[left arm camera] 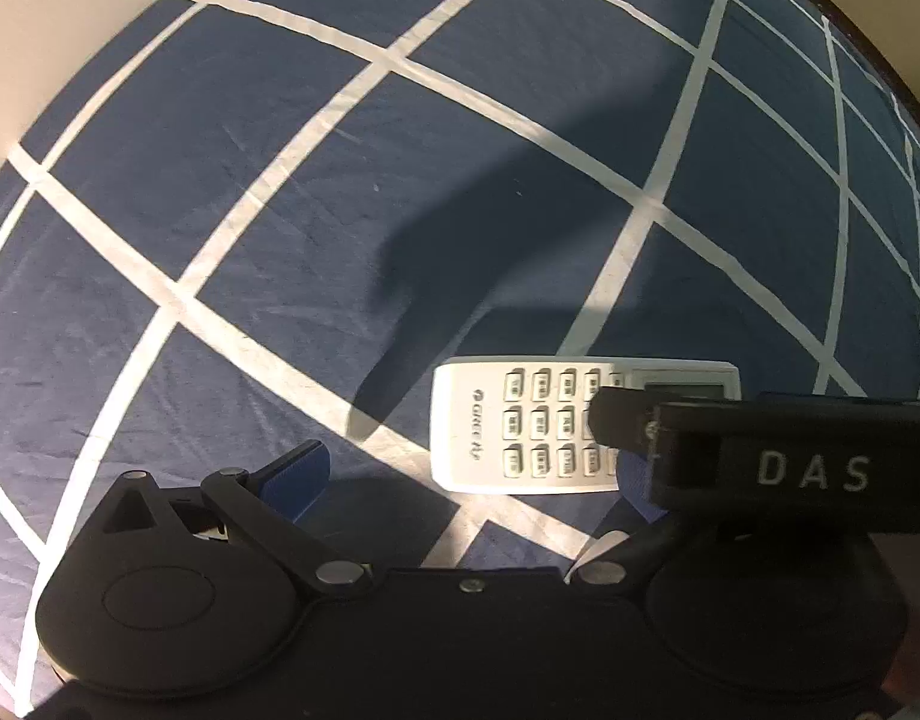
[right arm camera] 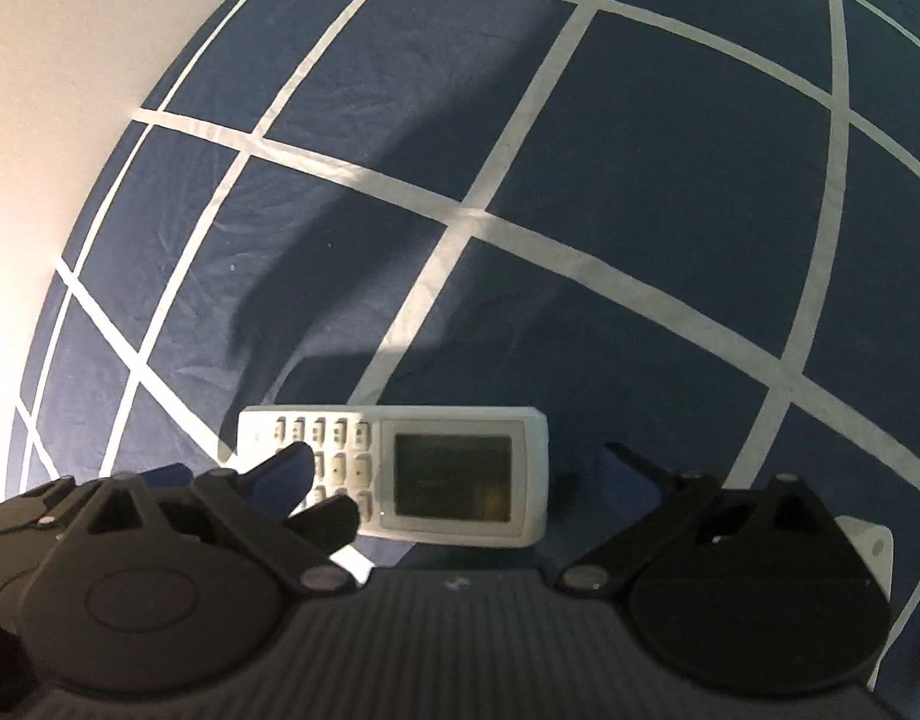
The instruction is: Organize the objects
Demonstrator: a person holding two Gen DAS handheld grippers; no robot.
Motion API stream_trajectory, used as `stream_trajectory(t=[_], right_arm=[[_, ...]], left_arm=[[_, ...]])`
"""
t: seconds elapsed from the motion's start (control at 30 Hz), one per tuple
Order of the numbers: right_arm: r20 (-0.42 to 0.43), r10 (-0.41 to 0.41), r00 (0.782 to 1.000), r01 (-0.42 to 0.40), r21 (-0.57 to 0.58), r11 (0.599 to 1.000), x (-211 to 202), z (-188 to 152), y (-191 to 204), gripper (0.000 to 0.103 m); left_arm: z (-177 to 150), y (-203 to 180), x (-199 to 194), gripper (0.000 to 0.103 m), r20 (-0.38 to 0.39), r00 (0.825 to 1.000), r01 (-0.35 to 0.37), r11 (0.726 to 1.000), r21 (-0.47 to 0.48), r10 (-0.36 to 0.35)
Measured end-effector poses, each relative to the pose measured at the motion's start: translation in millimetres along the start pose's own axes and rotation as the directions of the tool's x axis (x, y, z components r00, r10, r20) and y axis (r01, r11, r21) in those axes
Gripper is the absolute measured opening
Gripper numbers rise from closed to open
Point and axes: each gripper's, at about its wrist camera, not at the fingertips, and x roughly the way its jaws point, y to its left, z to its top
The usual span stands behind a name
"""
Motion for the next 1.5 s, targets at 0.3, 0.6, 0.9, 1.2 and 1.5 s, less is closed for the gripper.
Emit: stream_trajectory(t=[0.3,0.6,0.9,1.2,1.5], right_arm=[[-0.002,0.014,1.0,-0.014,0.009,1.0,4.9,4.0,0.2,0.095],[-0.003,0.004,1.0,-0.004,-0.016,1.0,1.8,6.3,2.9,0.077],[0.006,0.008,1.0,-0.008,-0.036,0.999,-1.8,4.6,2.4,0.075],[0.026,0.043,0.999,-0.04,-0.086,0.995,-20.2,-2.5,16.5,0.075],[0.031,0.104,0.994,-0.097,-0.181,0.979,-49.5,-24.6,43.4,0.075]], left_arm=[[4.2,-3.0,5.6,0.098,-0.005,1.0,0.012,1.0,-0.001,-0.012],[6.5,-11.2,2.8,0.077,-0.008,0.998,0.065,0.998,0.005,-0.065],[4.8,-10.6,-1.3,0.075,-0.003,0.999,0.053,0.999,-0.002,-0.053],[-7.9,-6.4,-29.6,0.075,0.036,0.999,0.014,0.999,-0.031,-0.013],[-39.1,4.7,-74.6,0.075,0.088,0.995,-0.041,0.993,-0.108,0.051]])
